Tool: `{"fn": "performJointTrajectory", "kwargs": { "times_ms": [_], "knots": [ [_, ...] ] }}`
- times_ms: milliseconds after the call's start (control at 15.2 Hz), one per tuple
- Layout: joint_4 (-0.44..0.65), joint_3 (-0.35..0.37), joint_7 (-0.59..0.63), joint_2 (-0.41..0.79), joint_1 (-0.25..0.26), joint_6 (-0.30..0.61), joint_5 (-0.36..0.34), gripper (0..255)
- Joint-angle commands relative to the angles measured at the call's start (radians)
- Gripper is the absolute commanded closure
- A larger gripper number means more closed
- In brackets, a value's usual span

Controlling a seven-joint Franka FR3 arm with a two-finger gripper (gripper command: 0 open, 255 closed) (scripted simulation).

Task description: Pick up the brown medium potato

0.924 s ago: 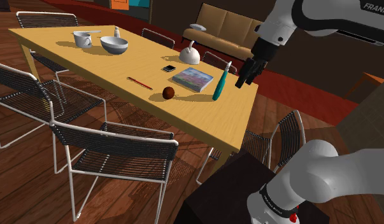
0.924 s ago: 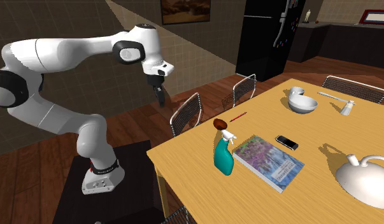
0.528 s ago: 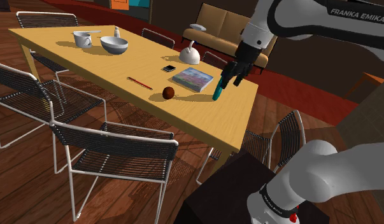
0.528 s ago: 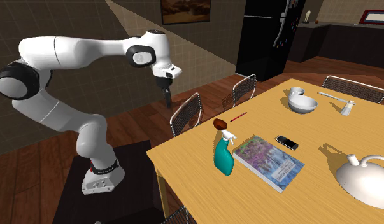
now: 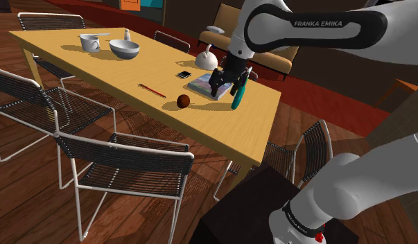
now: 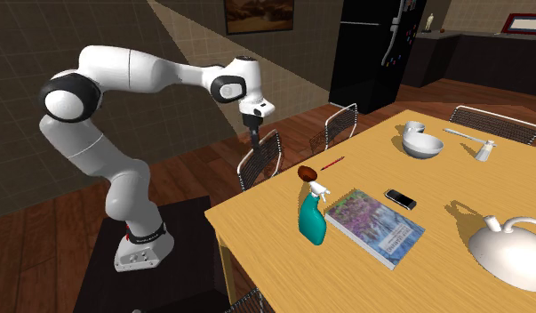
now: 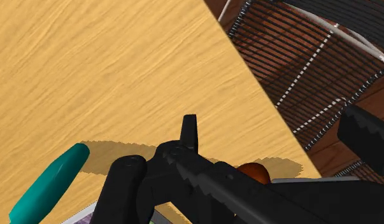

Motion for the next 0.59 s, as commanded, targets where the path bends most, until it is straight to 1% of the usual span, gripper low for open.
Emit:
{"fn": "performJointTrajectory", "kwargs": {
  "times_ms": [0,264,528],
  "knots": [
    [0.046,0.022,0.07,0.08,-0.01,0.033,-0.019,0],
    [0.147,0.051,0.204,0.238,-0.025,0.081,-0.071,0],
    [0.271,0.061,0.334,0.399,-0.028,0.103,-0.133,0]
  ]
}}
